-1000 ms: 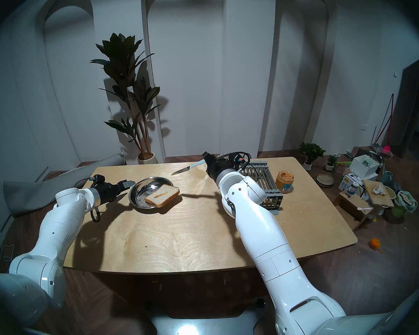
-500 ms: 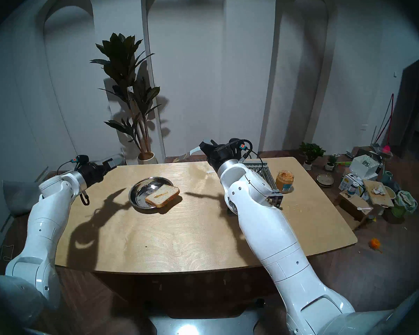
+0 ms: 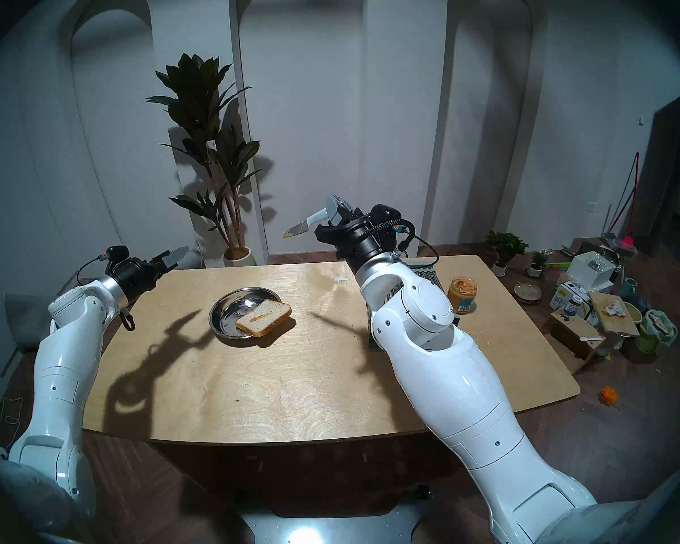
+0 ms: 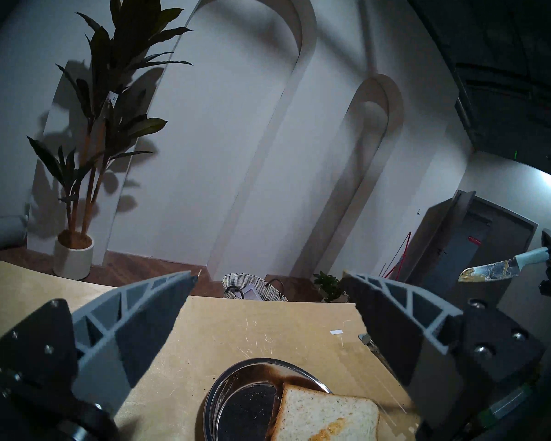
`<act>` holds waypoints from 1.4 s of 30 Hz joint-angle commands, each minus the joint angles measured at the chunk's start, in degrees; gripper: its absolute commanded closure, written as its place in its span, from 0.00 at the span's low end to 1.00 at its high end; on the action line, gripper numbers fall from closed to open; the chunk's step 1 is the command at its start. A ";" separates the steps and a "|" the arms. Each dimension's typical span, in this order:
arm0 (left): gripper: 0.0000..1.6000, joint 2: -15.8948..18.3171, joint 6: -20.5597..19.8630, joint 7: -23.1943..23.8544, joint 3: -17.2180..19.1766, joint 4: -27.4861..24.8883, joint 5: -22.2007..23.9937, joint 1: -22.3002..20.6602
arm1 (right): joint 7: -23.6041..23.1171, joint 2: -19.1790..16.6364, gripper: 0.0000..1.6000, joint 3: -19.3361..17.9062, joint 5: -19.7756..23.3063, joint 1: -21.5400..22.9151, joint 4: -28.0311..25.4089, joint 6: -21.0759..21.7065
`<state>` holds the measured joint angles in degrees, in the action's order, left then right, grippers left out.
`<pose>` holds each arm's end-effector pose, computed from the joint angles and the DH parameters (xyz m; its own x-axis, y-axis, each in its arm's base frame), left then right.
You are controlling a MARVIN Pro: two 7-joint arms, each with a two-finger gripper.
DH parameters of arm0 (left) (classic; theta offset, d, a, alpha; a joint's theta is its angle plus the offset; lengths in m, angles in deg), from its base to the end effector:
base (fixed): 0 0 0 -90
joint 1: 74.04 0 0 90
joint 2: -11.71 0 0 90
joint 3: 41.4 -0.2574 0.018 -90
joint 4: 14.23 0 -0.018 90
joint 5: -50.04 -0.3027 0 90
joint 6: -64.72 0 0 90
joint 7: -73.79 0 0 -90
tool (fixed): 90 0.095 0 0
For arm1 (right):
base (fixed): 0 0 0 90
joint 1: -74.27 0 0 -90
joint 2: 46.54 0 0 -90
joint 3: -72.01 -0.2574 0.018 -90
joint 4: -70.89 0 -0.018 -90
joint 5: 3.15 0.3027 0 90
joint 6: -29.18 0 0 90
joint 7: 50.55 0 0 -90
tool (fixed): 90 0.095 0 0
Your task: Spread peanut butter over the slice of bread with the knife
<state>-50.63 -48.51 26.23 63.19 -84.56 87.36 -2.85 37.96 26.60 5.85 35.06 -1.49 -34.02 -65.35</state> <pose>0.4542 0.2003 -0.1900 0.1701 0.3575 0.9183 -0.3918 -0.8305 0.3959 0.4103 0.1062 -0.1074 -0.2264 -0.4336 0.8722 0.5638 -0.7885 -0.2456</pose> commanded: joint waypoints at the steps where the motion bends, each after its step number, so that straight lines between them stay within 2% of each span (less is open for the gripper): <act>1: 0.00 -0.02 3.13 1.46 1.40 -6.50 0.08 3.30 | -1.73 -3.61 1.00 -0.96 -6.18 -1.06 -2.28 -6.24; 9: 0.00 -0.15 7.17 1.97 1.70 -12.15 -1.34 7.60 | -2.16 -7.09 1.00 -3.96 -11.69 -3.90 -1.77 -12.45; 14: 0.00 -0.89 9.78 1.14 2.59 -16.69 -3.02 12.20 | -1.09 -10.50 1.00 -8.84 -13.30 -8.05 -0.76 -15.73; 22: 0.00 -3.83 13.79 -2.10 4.09 -22.60 -5.95 17.58 | 0.17 -13.32 1.00 -15.51 -14.87 -13.90 -1.76 -21.65; 28: 0.00 -6.83 16.64 -7.44 4.71 -27.45 -9.32 21.20 | 2.32 -12.87 1.00 -17.79 -16.00 -19.00 -0.25 -25.40; 32: 0.00 -9.10 18.17 -12.60 4.78 -30.54 -12.40 23.00 | 3.55 -12.04 1.00 -18.27 -15.93 -21.11 1.34 -26.04; 35: 0.00 -10.83 19.74 -15.95 4.46 -32.17 -14.64 23.84 | 4.65 -11.58 1.00 -18.75 -14.84 -21.49 1.40 -25.10; 39: 0.00 -11.84 24.44 -19.04 3.23 -32.86 -19.21 24.40 | 5.41 -10.96 1.00 -18.73 -14.91 -20.31 3.22 -24.91; 42: 0.00 -11.59 27.26 -20.28 2.27 -32.30 -22.04 24.13 | 5.73 -10.33 1.00 -18.20 -14.21 -18.72 4.44 -24.02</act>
<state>-60.47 -27.41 9.22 66.88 -114.80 70.17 20.99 42.59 14.84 -12.27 19.88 -21.99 -30.49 -89.74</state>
